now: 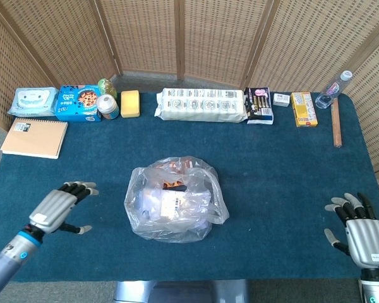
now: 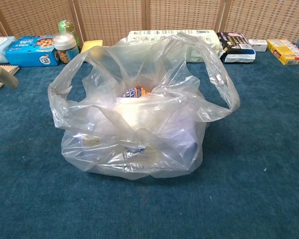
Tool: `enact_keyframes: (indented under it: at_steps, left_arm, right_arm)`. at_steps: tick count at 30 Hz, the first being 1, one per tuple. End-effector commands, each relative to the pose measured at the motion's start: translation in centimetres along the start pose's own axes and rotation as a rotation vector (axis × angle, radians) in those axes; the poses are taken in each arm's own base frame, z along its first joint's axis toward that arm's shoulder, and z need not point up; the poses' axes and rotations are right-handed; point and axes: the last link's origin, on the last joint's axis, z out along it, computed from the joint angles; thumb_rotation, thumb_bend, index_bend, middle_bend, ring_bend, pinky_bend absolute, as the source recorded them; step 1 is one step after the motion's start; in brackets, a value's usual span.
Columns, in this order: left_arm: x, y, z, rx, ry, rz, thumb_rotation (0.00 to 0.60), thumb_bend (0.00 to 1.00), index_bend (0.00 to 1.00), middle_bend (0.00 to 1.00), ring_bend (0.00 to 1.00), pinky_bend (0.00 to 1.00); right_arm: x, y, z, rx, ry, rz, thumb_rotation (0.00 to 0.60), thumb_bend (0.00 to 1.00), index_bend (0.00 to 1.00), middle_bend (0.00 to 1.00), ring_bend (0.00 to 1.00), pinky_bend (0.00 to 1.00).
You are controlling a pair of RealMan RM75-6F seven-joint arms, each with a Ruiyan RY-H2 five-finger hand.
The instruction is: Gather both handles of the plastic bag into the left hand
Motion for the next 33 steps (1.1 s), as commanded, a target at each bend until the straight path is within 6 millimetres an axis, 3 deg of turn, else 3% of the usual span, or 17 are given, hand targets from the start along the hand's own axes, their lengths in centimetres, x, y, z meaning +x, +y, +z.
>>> enact_keyframes:
  at_steps: [1, 18, 25, 33]
  left_arm:
    - [-0.3, 1.4, 1.7, -0.053, -0.029, -0.029, 0.376, 0.15, 0.21, 0.18, 0.16, 0.17]
    - [-1.5, 7.1, 6.7, -0.224, -0.119, -0.188, 0.380, 0.15, 0.21, 0.18, 0.16, 0.18]
    - [-1.3, 8.4, 7.5, -0.271, -0.086, -0.332, 0.385, 0.15, 0.21, 0.18, 0.16, 0.19]
    - [0.4, 9.5, 7.5, -0.344, -0.034, -0.573, 0.390, 0.15, 0.21, 0.18, 0.16, 0.19]
  right_arm:
    - [-0.1, -0.2, -0.1, 0.008, -0.005, 0.002, 0.600, 0.28, 0.36, 0.29, 0.17, 0.08]
    - [-0.2, -1.7, 0.5, 0.077, -0.044, -0.005, 0.600, 0.28, 0.36, 0.29, 0.17, 0.08]
    - [-0.4, -1.8, 0.6, 0.077, -0.062, -0.002, 0.600, 0.28, 0.36, 0.29, 0.17, 0.08]
    - [-0.6, -1.8, 0.6, 0.076, -0.072, 0.002, 0.600, 0.28, 0.36, 0.29, 0.17, 0.08]
